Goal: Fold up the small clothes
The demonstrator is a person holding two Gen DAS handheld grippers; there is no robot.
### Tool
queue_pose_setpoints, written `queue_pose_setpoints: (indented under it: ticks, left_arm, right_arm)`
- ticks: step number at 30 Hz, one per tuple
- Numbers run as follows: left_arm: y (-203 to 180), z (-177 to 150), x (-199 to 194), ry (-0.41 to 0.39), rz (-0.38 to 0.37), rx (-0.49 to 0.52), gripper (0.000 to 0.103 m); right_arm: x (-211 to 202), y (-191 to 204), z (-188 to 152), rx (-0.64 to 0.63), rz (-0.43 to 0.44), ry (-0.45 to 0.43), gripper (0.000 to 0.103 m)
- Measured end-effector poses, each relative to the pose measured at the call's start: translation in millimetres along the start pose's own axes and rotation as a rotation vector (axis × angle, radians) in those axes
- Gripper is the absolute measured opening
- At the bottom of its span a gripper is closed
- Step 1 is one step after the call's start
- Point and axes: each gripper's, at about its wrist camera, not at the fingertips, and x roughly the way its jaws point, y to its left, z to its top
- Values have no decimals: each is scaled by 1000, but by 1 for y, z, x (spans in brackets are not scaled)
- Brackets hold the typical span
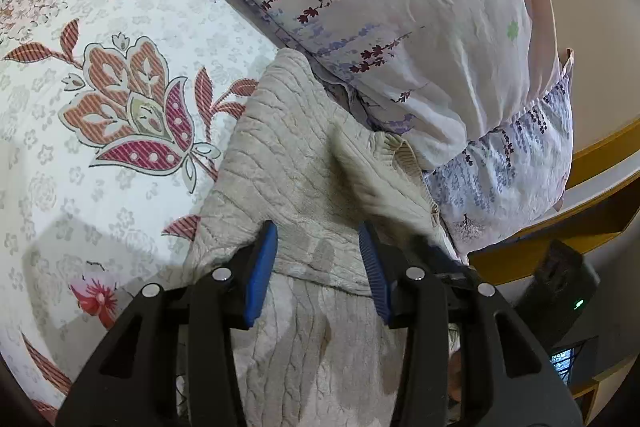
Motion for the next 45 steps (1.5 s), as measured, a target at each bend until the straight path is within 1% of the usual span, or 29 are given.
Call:
queue_pose_setpoints:
  ticks: [1,2,4,5,7,8,9,11,12,13,14,19,22,23,24,25,26,28,30,32,33,35,37,40,43,45]
  left_arm:
    - [-1,0,0,0,1,4,43]
    - [-1,0,0,0,3,11,43]
    - [-4,-1,1,0,7,31,44]
    - [-4,-1,1,0,6,38,45]
    - [-6,-1,1,0,6,54,48]
    - [-8,-1,1,1,5,62,51]
    - [-9,-2,1,2,0,72,55]
    - [-12,-2,1,3,-6,83,59]
    - [-12,-2,1,3,-6,87,61]
    - [-13,-3,1,4,-9,91,62]
    - [-13,-3,1,4,-13,91,64]
    - [-14,-3,0,10,-26,87,68]
    - [-14,-2,0,11,-30,89,71]
    - [-14,-2,0,11,-31,91,72]
    - [-15,-3,1,11,-32,93,73]
    - [-16,-2,1,12,-32,95,74]
    - [-17,-2,1,14,-31,98,75]
    - [-18,-2,-1,23,-36,97,77]
    - [-18,-2,-4,27,-44,96,80]
    - [-18,-3,-5,34,-48,95,80]
    - [-18,-3,-5,38,-49,97,80]
    - [-19,-4,-5,39,-47,109,80]
    - [-19,-6,-6,39,-43,119,80]
    - [-19,-7,-7,41,-43,118,80]
    - [-18,-10,-9,42,-38,123,80]
    - [-17,-12,-12,42,-34,132,80]
  right_arm:
    - [-13,-13,-1,64,-1,-39,10]
    - [-36,-37,-8,176,-1,-100,10]
    - [-57,-66,-22,313,0,-150,10]
    - [-72,-92,-40,432,-10,-166,10]
    - [-81,-117,-64,544,-24,-150,10]
    - [-80,-135,-81,607,-20,-104,10]
    - [-79,-146,-91,654,-10,-79,12]
    - [-75,-169,-110,775,30,-36,27]
    - [-74,-177,-115,824,67,-35,38]
    - [-75,-182,-118,861,109,-47,41]
    - [-74,-190,-120,900,138,-53,43]
    - [-69,-208,-124,1010,148,-69,43]
    - [-63,-212,-119,1001,131,-72,42]
    - [-62,-212,-119,996,120,-72,36]
    - [-59,-212,-118,987,107,-66,27]
    - [-56,-212,-115,967,89,-49,10]
    - [-57,-213,-115,953,86,-42,8]
    - [-67,-207,-110,912,75,-85,8]
    - [-89,-196,-103,841,54,-163,8]
    - [-104,-185,-102,794,37,-200,7]
    - [-106,-182,-103,780,21,-201,7]
    - [-102,-178,-107,754,-18,-172,7]
    - [-95,-182,-113,764,-35,-142,7]
    - [-90,-187,-118,782,-38,-120,7]
    - [-88,-184,-121,756,-73,-98,7]
    - [-80,-185,-124,758,-98,-57,7]
